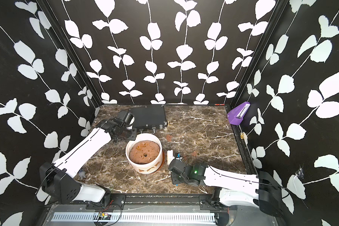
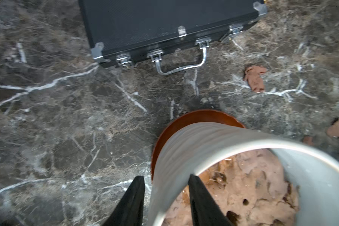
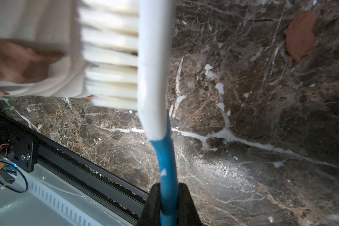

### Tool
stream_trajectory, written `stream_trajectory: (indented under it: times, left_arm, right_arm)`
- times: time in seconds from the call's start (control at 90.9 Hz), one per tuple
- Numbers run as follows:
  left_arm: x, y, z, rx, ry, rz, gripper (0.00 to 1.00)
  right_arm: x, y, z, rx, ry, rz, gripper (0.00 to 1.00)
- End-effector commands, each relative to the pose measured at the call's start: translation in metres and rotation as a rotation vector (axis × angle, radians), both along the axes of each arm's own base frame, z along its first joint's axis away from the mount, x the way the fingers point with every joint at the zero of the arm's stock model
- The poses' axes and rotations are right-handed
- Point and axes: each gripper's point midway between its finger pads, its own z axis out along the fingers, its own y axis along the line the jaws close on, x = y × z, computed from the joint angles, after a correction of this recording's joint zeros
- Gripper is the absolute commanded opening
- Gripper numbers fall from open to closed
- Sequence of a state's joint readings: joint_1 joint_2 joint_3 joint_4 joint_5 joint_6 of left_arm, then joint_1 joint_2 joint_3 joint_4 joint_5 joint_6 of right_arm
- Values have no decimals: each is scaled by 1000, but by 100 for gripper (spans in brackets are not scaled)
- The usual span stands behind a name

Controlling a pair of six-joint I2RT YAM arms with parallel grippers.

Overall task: Scrub the dried mud off the ceramic pot
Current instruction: Rotate the pot on the tray.

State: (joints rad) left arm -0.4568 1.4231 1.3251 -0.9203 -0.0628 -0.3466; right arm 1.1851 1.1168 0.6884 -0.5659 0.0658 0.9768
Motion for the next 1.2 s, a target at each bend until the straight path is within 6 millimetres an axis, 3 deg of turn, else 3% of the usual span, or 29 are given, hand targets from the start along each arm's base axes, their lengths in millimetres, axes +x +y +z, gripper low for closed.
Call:
stream_trajectory:
  times: [0.0,0.209,0.44,0.484,0.627,0.748,1.045,1.067,1.144,1.188]
  left_arm:
    - [9,-6,-4,-59,-6,-5,41]
    - [4,-5,-12,-78,10,-18,45]
    - [-4,0,-25,-61,38,-18,43]
    - [-4,1,-25,-59,34,-14,40]
    - [-4,4,-21,-53,23,2,15]
    - [-8,9,-20,-39,17,17,0]
    - [-28,24,-15,-37,-14,55,0]
    - [-29,22,-14,-49,-17,46,4]
    - [-26,18,-8,-63,-42,24,35]
    - [-20,17,0,-61,-68,16,46]
  right_arm:
    - [3,-1,6,0,-26,-13,0]
    - [4,2,8,-15,-24,0,0]
    - [5,2,15,-5,-31,-8,0]
    - [5,2,15,-1,-29,-11,0]
    - [1,4,16,10,-20,-11,0]
    - [-2,6,16,31,-16,-16,0]
    - [-10,20,4,50,32,-13,0]
    - [-10,20,4,54,31,-13,0]
    - [-9,19,5,48,26,-16,0]
    - [-9,18,6,41,22,-15,0]
